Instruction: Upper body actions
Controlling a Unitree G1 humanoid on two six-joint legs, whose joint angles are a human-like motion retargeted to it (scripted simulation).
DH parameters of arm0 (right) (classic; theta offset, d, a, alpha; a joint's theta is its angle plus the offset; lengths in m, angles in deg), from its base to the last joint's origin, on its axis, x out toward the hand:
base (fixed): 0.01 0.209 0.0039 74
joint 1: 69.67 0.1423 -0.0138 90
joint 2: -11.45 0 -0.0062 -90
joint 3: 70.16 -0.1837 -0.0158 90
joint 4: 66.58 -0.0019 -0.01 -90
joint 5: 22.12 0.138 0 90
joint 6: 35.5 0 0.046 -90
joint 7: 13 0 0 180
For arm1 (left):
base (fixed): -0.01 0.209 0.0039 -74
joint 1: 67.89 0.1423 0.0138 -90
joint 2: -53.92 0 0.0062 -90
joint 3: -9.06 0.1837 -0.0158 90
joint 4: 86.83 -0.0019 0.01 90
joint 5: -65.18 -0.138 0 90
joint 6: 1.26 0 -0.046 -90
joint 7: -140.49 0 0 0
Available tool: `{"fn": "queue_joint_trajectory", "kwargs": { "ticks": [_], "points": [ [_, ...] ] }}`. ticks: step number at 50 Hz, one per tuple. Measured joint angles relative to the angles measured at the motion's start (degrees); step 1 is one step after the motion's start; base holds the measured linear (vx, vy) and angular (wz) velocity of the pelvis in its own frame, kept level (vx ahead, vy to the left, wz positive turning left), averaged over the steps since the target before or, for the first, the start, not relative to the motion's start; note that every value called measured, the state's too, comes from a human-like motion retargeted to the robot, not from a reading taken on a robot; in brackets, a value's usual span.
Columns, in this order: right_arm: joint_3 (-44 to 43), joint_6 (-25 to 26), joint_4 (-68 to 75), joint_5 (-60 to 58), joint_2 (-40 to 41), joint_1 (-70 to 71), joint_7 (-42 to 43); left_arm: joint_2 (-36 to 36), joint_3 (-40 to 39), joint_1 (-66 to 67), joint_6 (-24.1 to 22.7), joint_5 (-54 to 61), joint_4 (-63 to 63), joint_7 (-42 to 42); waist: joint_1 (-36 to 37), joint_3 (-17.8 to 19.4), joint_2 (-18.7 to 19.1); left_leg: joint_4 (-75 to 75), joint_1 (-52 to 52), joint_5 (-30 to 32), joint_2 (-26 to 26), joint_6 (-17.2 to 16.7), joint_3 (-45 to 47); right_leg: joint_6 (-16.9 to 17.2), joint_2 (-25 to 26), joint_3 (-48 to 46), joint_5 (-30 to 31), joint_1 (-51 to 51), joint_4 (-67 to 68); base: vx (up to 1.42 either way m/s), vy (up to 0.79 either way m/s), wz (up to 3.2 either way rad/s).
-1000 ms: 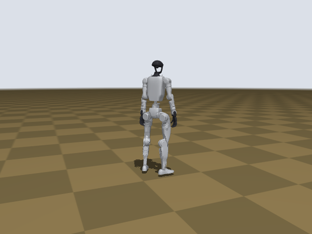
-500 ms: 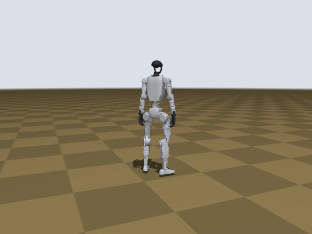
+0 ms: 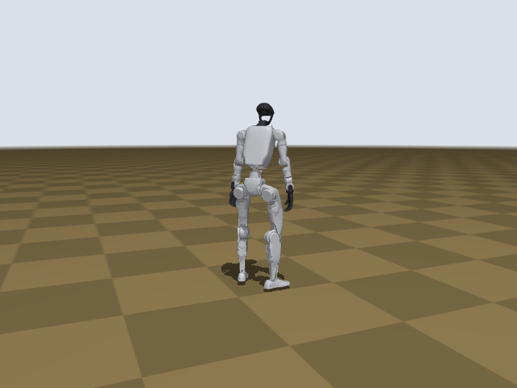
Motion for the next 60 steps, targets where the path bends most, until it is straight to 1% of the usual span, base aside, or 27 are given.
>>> {"fn": "queue_joint_trajectory", "kwargs": {
  "ticks": [3,5,10,14,17,21,25,27,30,38,45,55,60],
  "points": [
    [0.6,-1.8,-5.3,-0.4,-1.6,7.7,-0.7,-0.8,0.5,-10.3,-1.5,-0.9,3.2,0.6,-0.3,3.7,0.6,8.3,-8.5,-2.6,1.7,0.0,-2.2,-1.3,-0.3,-0.2,-2.1,-6.1,5.1,-0.56,-0.15,0.37],
    [0.4,-3.0,-9.0,-0.7,-3.2,12.3,-1.3,-2.0,1.9,-17.5,-2.2,-1.1,4.9,0.6,-0.5,5.3,1.4,15.5,-15.7,-5.1,3.1,-0.1,-4.5,-2.0,-0.5,-1.1,-3.9,-10.8,9.3,-0.57,-0.17,0.51],
    [0.4,-5.0,-13.8,-1.5,-6.1,22.7,-2.5,-3.8,4.4,-29.9,-2.0,-2.6,9.2,0.8,3.4,5.8,1.0,34.8,-32.1,-12.8,7.9,1.1,-5.2,-4.3,-2.2,1.5,-10.5,-25.7,25.3,-0.31,-0.10,-0.31],
    [4.3,-4.6,-16.6,0.4,-7.8,31.2,-3.8,-5.0,3.4,-36.7,-1.4,-2.4,12.5,3.0,3.1,6.7,2.0,51.2,-43.6,-19.7,11.6,3.0,-6.7,-6.0,-3.4,3.6,-16.3,-36.6,40.5,-0.23,0.08,-0.38],
    [7.4,-6.3,-20.0,2.1,-9.5,36.0,-3.6,-6.9,4.4,-41.3,-1.5,-1.4,14.8,4.3,3.4,7.3,2.9,61.4,-50.2,-24.0,14.0,4.9,-7.5,-7.7,-3.7,3.6,-20.4,-42.7,50.1,-0.19,0.07,-0.38],
    [12.1,-9.8,-24.4,1.6,-13.2,42.6,-1.6,-11.1,6.1,-47.7,-1.0,-3.6,17.3,5.6,3.6,7.7,3.0,72.1,-58.5,-27.8,16.7,7.3,-8.3,-9.7,-4.2,3.8,-25.0,-50.9,61.4,-0.12,0.01,-0.39],
    [17.0,-11.6,-26.2,0.0,-16.8,50.1,3.3,-16.0,7.7,-54.1,-0.1,-7.0,19.2,6.1,3.1,8.6,2.1,80.1,-65.7,-30.2,18.8,9.3,-9.1,-11.9,-5.2,4.1,-28.7,-58.4,70.8,-0.09,-0.05,-0.24],
    [18.3,-11.6,-25.7,-0.3,-18.1,52.6,5.7,-16.1,7.5,-55.9,0.3,-8.9,19.5,8.3,3.2,9.4,1.9,83.0,-67.9,-30.9,19.1,10.2,-9.3,-12.7,-6.2,4.4,-30.3,-60.6,74.4,-0.06,-0.09,0.11],
    [19.8,-11.6,-24.6,-0.7,-19.8,55.4,7.4,-15.6,8.0,-57.8,0.2,-8.7,19.1,13.1,3.2,10.5,2.2,86.3,-70.2,-31.6,19.1,11.1,-9.7,-13.7,-7.8,4.7,-32.5,-62.8,78.9,-0.05,-0.04,0.21],
    [22.1,-11.4,-22.7,-3.0,-21.8,58.7,11.2,-15.6,9.2,-58.7,-1.3,-9.2,18.8,19.7,3.3,10.4,3.1,91.5,-74.7,-32.7,19.5,12.6,-10.5,-15.1,-9.9,5.0,-35.6,-66.9,85.2,0.00,0.00,0.02],
    [22.4,-11.7,-23.0,-1.9,-22.4,59.6,14.5,-15.9,8.4,-59.1,-2.8,-9.1,18.6,25.1,3.1,10.7,3.6,93.8,-76.6,-33.1,19.9,13.4,-10.7,-15.5,-10.6,5.5,-36.2,-68.8,87.4,0.00,0.00,0.00],
    [22.4,-12.6,-22.8,-2.3,-22.2,59.1,16.2,-16.0,8.2,-59.2,-3.6,-9.0,18.8,28.8,3.3,11.1,4.1,94.7,-76.7,-33.3,20.6,14.2,-10.3,-15.5,-10.5,6.0,-36.0,-69.4,88.4,0.00,0.00,0.00],
    [22.5,-12.8,-22.5,-4.4,-22.0,58.4,16.3,-15.8,7.9,-58.8,-3.8,-9.5,18.4,29.4,3.4,10.2,4.2,93.8,-76.7,-32.8,20.8,14.5,-10.5,-15.2,-10.0,5.6,-35.5,-69.1,87.4,0.00,0.00,0.00]
  ]
}}
